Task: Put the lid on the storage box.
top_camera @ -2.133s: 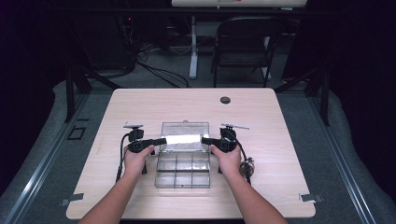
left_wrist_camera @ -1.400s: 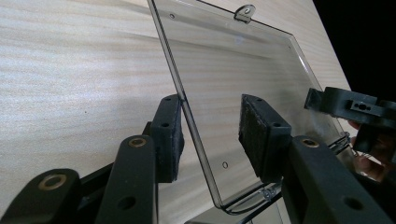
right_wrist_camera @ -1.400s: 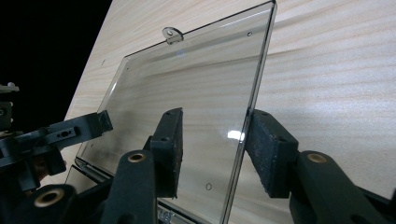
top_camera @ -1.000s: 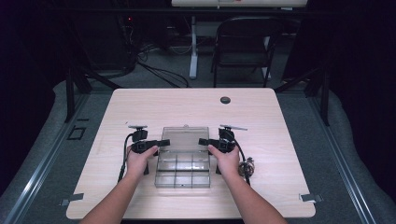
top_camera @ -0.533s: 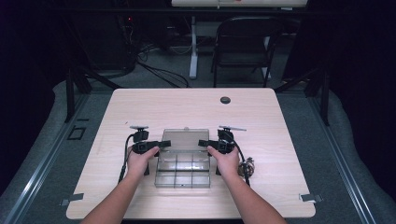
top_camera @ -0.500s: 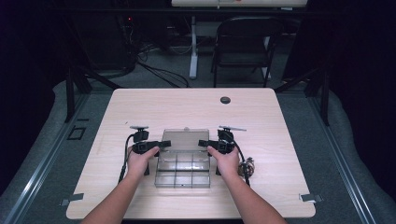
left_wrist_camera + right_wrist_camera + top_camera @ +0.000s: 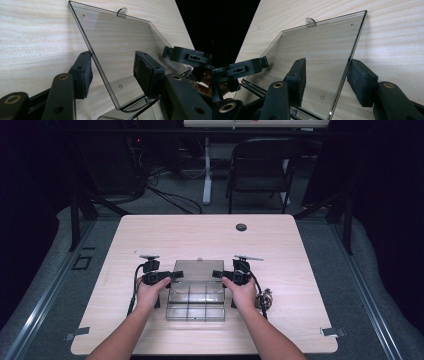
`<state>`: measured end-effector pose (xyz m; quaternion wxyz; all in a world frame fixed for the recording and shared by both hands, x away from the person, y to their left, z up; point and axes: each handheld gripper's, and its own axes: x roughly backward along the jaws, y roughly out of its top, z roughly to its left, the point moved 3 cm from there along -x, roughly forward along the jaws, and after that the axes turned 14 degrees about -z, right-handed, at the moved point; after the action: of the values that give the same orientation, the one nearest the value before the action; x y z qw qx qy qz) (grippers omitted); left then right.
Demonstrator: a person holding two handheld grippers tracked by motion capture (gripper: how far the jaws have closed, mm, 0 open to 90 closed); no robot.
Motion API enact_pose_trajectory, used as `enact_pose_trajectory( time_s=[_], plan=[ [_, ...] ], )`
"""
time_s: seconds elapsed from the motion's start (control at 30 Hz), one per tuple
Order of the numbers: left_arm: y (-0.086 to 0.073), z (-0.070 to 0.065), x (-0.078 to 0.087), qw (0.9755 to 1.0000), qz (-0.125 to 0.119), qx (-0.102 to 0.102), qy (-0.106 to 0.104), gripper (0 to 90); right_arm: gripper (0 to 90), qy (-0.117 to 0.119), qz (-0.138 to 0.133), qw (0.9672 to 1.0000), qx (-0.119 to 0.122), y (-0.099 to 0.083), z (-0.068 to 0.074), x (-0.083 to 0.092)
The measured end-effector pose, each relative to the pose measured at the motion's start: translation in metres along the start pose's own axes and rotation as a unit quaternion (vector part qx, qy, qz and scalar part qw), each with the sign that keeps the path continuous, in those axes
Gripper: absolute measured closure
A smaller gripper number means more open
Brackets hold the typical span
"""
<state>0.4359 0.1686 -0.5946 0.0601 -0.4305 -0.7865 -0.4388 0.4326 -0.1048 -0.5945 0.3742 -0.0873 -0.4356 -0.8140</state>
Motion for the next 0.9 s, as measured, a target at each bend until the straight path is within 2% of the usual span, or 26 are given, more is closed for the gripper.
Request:
enact_pose_trajectory(
  time_s=[0.2,0.5,0.53,0.7,0.9],
  plan=[
    [0.000,0.000,0.001,1.0000,0.000,0.001,0.002,48.9,48.7,-0.001,0.004,0.9997,0.024,0.000,0.002,0.000],
    [0.000,-0.001,0.002,1.0000,0.000,-0.002,0.005,48.5,48.9,-0.004,0.003,0.9998,0.018,-0.001,0.003,-0.001],
    [0.000,-0.001,0.003,0.9999,-0.001,-0.008,0.008,48.4,48.9,-0.004,0.009,0.9997,0.023,0.000,0.003,0.001],
    [0.001,-0.003,0.008,0.9995,-0.006,-0.026,0.016,48.3,48.9,-0.010,-0.001,0.9995,0.030,0.001,0.002,0.005],
    [0.001,-0.008,0.014,0.9984,-0.012,-0.051,0.024,47.8,49.4,-0.016,-0.012,0.9980,0.060,0.004,0.004,0.016]
  ],
)
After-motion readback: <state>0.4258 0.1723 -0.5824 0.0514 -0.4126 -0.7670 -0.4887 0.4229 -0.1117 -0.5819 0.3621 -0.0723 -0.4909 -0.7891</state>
